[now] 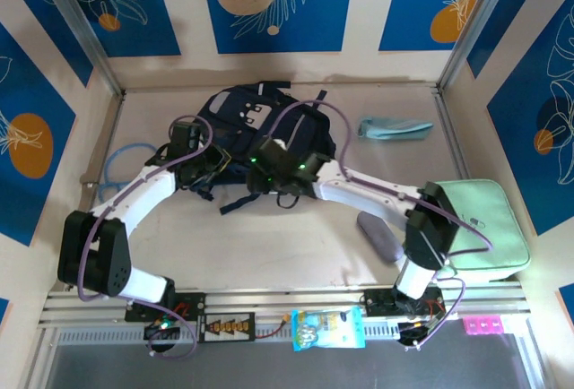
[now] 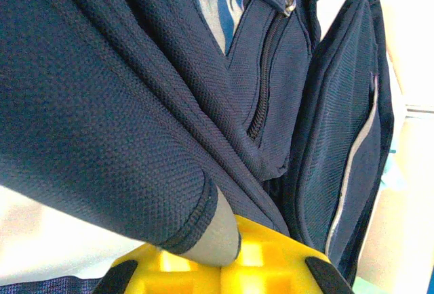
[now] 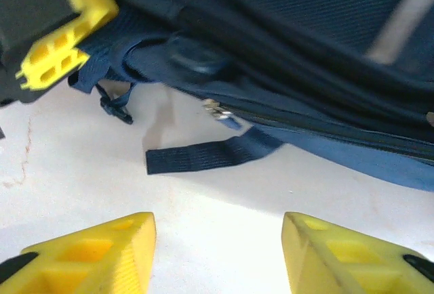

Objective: Pack the student bag

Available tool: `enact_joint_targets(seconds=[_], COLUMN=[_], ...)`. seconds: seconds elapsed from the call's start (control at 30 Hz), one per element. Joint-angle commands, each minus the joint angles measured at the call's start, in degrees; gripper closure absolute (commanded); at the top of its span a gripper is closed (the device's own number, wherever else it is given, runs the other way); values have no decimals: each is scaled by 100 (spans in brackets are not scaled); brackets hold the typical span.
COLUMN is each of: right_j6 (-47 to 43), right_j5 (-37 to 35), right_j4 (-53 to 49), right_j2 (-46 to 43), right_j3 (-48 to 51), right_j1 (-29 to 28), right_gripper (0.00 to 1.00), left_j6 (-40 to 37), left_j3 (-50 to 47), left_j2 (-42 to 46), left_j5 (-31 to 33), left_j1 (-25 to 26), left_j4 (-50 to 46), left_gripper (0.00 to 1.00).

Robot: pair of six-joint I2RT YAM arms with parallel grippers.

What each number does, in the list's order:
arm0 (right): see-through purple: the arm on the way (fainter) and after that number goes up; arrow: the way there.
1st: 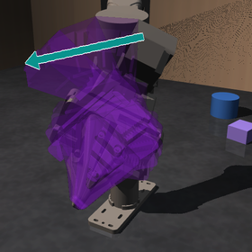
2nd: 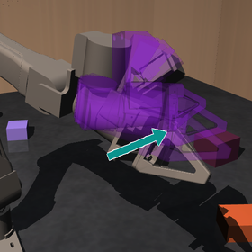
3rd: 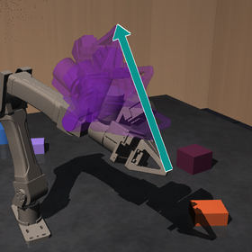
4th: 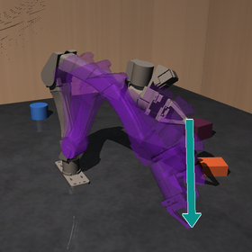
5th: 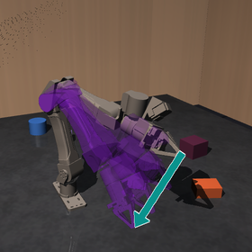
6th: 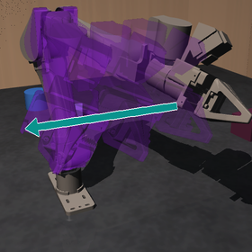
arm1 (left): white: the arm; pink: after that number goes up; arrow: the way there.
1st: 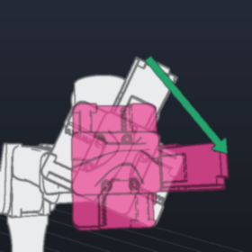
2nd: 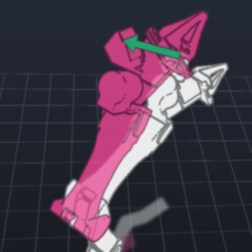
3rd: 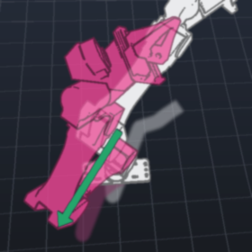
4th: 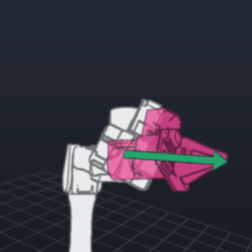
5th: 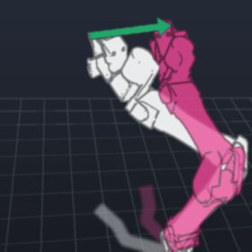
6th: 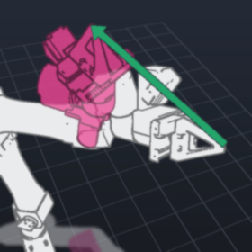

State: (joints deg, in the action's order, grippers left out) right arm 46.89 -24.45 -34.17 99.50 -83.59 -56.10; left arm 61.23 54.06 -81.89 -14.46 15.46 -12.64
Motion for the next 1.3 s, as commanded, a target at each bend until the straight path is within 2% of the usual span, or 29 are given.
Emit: enact_joint_targets(seconds=[0.0, 0.2, 0.53, 0.77, 1.1, 1.27], right_j6=[71, -29, -196, 9, -121, -382], right_j5=[-463, -734, -2076, -2037, -1858, -1717], right_j4=[-184, -160, -385, -305, -245, -61], right_j2=[353, 865, 1591, 1684, 1550, 1341], right_j3=[-413, -764, -1422, -1546, -1230, -873], right_j1=[-78, -72, -83, -8, 82, 91], right_gripper=[54, 63, 65, 71, 87, 88], left_j6=[28, 16, 12, 15, -158, -199], left_j3=[317, 329, 371, 385, 524, 558], left_j2=[379, 432, 412, 455, 484, 433], left_j5=[-224, -241, -267, -210, -31, -1], left_j1=[98, 110, 115, 115, 119, 105], left_j4=[285, 219, 169, 114, -92, -100], left_gripper=[100, 100, 100, 100, 100, 100])
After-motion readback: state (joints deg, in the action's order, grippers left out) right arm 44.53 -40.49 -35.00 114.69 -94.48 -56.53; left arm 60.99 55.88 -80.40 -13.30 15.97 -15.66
